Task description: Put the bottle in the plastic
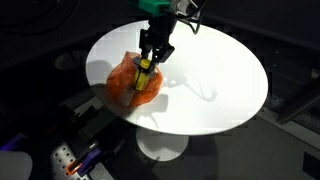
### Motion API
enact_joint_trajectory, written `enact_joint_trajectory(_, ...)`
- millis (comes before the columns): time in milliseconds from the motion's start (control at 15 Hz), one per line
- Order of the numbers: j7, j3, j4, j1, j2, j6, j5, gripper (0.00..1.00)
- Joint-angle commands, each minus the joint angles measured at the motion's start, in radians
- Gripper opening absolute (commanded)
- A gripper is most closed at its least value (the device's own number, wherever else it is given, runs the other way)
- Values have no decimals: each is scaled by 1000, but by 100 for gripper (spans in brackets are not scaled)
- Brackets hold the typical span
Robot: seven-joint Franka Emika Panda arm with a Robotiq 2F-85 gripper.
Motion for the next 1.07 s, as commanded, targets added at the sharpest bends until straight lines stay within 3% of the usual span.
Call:
enact_joint_trajectory(0,-26,7,22,2,19,12,-2,20)
enact_joint_trajectory(533,-52,15,25,4,52,73,-10,20)
enact_joint_trajectory(1000,-26,3,-21,12,41,226,-72,20)
